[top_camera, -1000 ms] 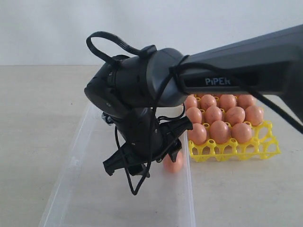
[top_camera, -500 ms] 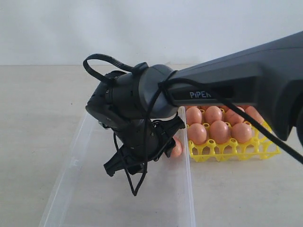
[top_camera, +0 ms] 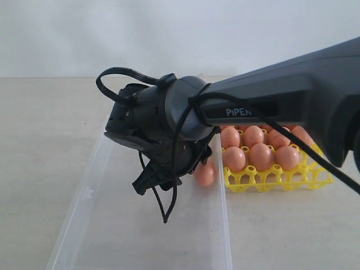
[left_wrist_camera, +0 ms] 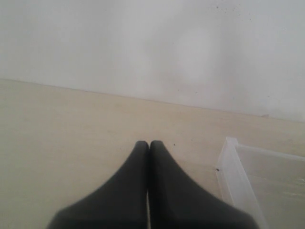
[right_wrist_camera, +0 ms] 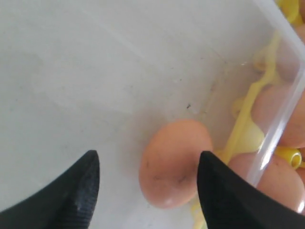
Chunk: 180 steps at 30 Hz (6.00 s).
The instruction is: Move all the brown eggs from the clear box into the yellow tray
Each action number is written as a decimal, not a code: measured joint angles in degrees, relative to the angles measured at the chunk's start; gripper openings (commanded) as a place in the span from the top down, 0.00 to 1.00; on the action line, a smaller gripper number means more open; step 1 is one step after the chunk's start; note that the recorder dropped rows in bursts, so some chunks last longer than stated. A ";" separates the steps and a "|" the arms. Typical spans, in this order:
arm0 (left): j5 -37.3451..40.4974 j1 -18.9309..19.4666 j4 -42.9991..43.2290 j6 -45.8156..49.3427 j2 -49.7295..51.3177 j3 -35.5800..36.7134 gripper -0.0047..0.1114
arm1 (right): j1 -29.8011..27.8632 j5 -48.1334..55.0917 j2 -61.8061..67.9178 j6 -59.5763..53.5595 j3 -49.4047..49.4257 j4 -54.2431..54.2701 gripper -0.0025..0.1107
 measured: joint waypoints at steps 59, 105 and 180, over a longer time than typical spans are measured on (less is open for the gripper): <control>-4.00 0.00 -2.76 0.00 0.00 0.00 1.00 | -38.42 -76.08 -41.36 -3.77 37.60 21.22 0.98; 1.26 0.00 -2.91 0.00 0.00 0.00 1.00 | -64.08 -99.32 -26.35 39.94 42.42 -66.37 0.98; -4.40 0.00 -0.04 -0.42 0.00 0.00 1.00 | -64.08 -96.93 -27.52 39.03 42.08 -65.79 0.52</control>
